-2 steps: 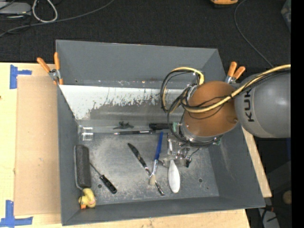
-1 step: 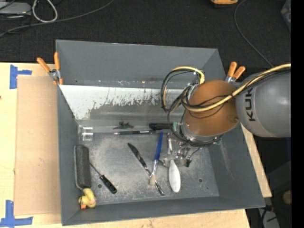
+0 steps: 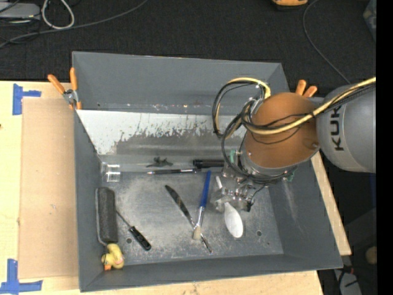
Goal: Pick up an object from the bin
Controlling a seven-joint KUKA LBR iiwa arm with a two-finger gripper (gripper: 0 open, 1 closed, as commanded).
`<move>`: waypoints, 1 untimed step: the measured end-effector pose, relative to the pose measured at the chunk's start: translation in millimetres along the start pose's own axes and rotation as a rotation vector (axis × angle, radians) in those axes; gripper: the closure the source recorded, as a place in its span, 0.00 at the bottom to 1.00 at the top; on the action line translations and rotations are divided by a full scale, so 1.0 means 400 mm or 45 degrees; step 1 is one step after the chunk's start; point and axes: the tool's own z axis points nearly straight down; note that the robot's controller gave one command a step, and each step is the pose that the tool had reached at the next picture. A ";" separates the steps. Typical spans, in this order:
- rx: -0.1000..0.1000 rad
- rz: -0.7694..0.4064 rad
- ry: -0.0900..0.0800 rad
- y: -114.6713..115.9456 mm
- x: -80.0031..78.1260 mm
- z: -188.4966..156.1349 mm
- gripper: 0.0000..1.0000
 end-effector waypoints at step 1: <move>0.000 0.005 -0.002 0.001 -0.003 -0.098 1.00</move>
Offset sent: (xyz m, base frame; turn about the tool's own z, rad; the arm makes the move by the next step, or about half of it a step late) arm 0.0013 0.0005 0.0702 0.0021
